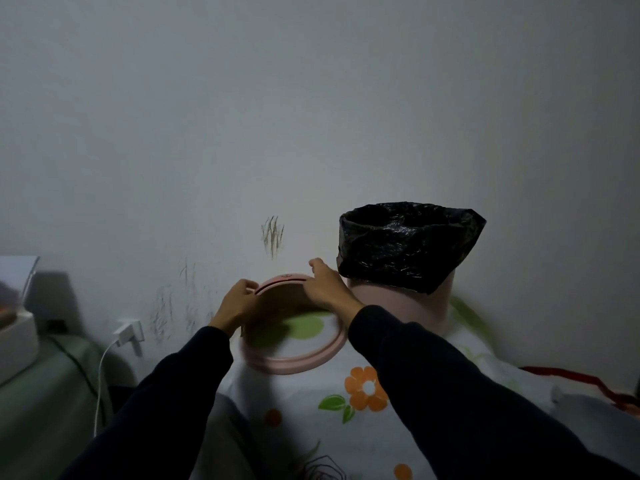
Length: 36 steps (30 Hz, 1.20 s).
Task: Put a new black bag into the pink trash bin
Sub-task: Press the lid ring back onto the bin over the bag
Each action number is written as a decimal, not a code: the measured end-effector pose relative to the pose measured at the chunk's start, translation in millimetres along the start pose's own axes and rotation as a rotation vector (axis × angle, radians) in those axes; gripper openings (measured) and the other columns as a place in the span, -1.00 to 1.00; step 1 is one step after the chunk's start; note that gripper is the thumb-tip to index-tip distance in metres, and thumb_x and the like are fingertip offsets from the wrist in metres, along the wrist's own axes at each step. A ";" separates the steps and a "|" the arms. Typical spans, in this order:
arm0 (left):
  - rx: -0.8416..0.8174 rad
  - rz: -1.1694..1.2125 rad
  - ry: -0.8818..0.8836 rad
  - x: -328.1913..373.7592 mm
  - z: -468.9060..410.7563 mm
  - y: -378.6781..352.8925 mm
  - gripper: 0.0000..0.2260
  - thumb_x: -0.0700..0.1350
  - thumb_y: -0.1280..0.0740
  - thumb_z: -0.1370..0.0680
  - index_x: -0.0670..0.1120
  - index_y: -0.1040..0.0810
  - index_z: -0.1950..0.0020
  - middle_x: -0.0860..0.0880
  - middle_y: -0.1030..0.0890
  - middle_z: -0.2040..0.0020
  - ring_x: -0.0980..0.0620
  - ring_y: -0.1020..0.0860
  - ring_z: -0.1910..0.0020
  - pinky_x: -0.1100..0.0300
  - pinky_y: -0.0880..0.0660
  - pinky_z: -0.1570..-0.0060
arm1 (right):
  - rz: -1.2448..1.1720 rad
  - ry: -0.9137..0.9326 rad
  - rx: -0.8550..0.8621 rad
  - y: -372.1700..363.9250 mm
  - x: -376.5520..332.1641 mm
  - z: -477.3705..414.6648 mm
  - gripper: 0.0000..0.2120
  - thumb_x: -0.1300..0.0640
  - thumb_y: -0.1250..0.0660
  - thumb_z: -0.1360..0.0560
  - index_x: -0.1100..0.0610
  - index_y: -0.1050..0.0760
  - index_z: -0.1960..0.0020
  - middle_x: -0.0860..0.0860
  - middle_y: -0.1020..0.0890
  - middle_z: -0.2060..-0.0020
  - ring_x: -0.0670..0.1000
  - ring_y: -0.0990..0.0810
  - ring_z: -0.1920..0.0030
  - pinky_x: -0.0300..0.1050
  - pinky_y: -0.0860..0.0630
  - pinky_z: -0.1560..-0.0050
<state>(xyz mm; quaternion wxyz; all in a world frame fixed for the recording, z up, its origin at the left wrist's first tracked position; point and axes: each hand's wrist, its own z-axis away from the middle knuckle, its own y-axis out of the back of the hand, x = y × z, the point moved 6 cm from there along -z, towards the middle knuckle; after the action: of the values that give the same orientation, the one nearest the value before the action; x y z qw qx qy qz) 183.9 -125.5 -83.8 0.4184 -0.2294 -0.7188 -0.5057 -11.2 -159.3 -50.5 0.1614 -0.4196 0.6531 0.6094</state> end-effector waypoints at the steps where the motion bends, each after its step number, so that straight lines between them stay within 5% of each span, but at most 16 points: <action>1: -0.007 -0.008 0.031 -9.4 -1.3 -1.1 -0.68 -0.13 -0.30 -0.44 -0.16 -0.50 -0.17 -0.19 -0.60 -0.13 -0.17 -0.56 -0.10 -0.04 -0.54 -0.11 | 0.017 -0.032 -0.015 -3.2 5.5 0.4 -0.41 0.24 -0.14 -0.56 0.17 -0.12 -0.57 0.16 -0.30 -0.50 0.18 -0.36 -0.42 -0.09 -0.39 -0.20; 7: -0.007 -0.218 0.084 -43.5 -1.8 -7.1 -0.77 -0.24 -0.30 -0.50 -0.27 -0.53 -0.13 -0.27 -0.59 -0.12 -0.22 -0.56 -0.12 0.06 -0.46 -0.05 | 0.058 -0.215 -0.111 -16.7 37.0 1.9 -0.30 0.24 -0.13 -0.55 0.20 0.14 -0.60 0.25 -0.24 -0.50 0.25 -0.33 -0.42 -0.06 -0.37 -0.11; 10: 0.007 -0.244 0.080 -49.3 -1.6 -6.2 -0.81 -0.23 -0.34 -0.50 -0.26 -0.58 -0.07 -0.30 -0.63 -0.04 -0.26 -0.60 -0.06 0.01 -0.54 -0.01 | 0.099 -0.244 -0.125 -19.5 48.0 2.1 -0.28 0.22 -0.12 -0.58 0.22 0.21 -0.60 0.30 -0.32 -0.45 0.17 -0.45 -0.19 -0.14 -0.37 0.19; 13: 0.012 -0.264 0.072 -55.5 -6.3 -3.5 -0.86 -0.24 -0.38 -0.45 -0.24 -0.64 0.03 -0.32 -0.66 0.04 -0.27 -0.64 0.03 -0.05 -0.60 0.02 | 0.159 -0.208 -0.094 -20.7 50.3 3.9 -0.39 0.24 -0.15 -0.58 0.25 0.02 -0.55 0.27 -0.49 -0.23 0.14 -0.47 -0.04 -0.14 -0.34 0.17; 17: 0.040 -0.330 0.050 -54.0 -5.6 0.9 -0.84 -0.24 -0.33 -0.47 -0.23 -0.65 0.02 -0.32 -0.66 0.03 -0.27 -0.63 0.03 0.00 -0.58 0.01 | 0.264 -0.058 -0.034 -19.0 42.9 9.8 -0.57 0.36 -0.14 -0.54 0.19 -0.21 -0.38 0.20 -0.47 0.10 0.17 -0.47 0.15 -0.07 -0.33 0.30; 23: 0.094 -0.324 0.094 -54.1 -5.1 0.0 -0.76 -0.22 -0.28 -0.52 -0.29 -0.54 -0.14 -0.35 -0.57 -0.14 -0.32 -0.55 -0.12 -0.01 -0.48 -0.06 | 0.321 0.096 0.024 -10.1 24.7 16.6 -0.36 0.45 -0.10 -0.48 0.09 -0.12 -0.50 0.29 -0.50 -0.14 0.24 -0.50 0.01 -0.05 -0.36 0.14; 28: 0.175 -0.191 0.172 -56.9 -6.0 7.0 -0.72 -0.19 -0.26 -0.55 -0.34 -0.50 -0.18 -0.39 -0.56 -0.14 -0.35 -0.54 -0.13 -0.06 -0.47 -0.10 | 0.335 0.222 0.121 -4.9 -4.1 18.0 -0.46 0.49 -0.08 -0.43 0.14 -0.21 -0.36 0.21 -0.44 -0.12 0.28 -0.43 -0.13 0.18 -0.48 -0.02; 36: 0.342 0.170 0.175 -41.6 2.1 38.0 -0.63 -0.12 -0.22 -0.38 -0.33 -0.53 -0.07 -0.37 -0.60 0.07 -0.33 -0.59 0.13 0.06 -0.45 0.27 | 0.559 0.431 0.267 3.0 -64.6 21.2 -0.24 0.46 -0.21 -0.44 0.22 -0.02 -0.56 0.25 -0.41 -0.20 0.32 -0.48 -0.05 0.08 -0.36 0.13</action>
<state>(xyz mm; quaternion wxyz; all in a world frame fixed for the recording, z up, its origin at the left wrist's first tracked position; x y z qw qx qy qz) 234.4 -105.1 -98.5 0.5533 -0.1700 -0.7331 -0.3571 18.6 -117.1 -6.2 -0.0992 -0.3190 0.8352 0.4369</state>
